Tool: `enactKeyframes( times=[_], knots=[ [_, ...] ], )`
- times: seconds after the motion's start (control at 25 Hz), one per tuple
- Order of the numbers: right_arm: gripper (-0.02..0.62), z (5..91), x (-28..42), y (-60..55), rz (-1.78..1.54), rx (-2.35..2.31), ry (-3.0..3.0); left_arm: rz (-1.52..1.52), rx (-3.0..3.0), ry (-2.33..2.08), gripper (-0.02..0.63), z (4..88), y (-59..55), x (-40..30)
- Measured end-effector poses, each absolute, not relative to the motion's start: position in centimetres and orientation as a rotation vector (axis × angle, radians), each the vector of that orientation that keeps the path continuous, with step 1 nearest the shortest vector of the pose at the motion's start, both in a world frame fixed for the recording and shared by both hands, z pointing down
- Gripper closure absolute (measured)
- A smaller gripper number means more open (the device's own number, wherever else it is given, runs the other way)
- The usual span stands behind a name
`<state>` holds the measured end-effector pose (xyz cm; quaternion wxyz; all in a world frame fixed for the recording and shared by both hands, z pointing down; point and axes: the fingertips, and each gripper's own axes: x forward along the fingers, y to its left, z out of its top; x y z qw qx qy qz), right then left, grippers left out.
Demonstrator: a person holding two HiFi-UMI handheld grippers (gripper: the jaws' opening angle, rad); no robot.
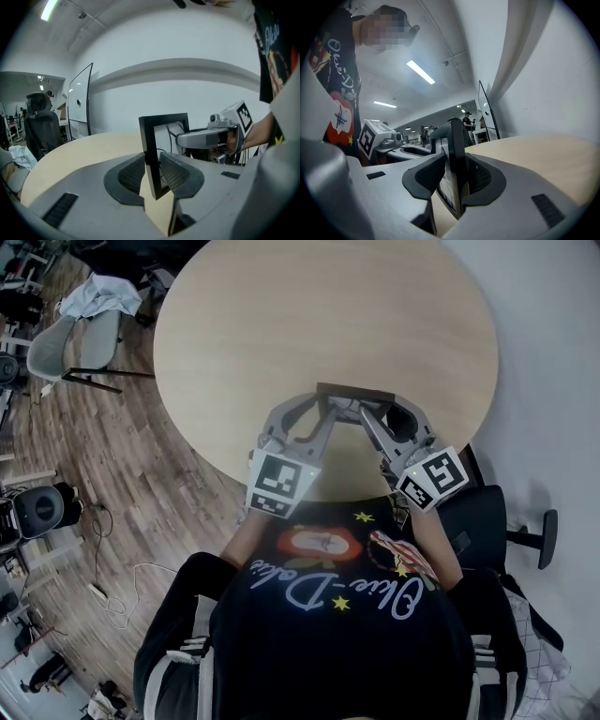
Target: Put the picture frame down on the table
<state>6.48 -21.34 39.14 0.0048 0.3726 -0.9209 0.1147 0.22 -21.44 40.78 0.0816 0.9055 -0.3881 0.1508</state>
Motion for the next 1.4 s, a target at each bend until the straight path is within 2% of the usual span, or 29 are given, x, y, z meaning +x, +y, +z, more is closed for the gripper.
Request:
enactKeyframes(
  times=[1.4],
  knots=[
    [0.497, 46.2, 6.7, -24.3, 0.635, 1.161, -2.749, 0.618, 2.614, -1.023, 0.509, 47.8, -24.4, 0.4]
  ],
)
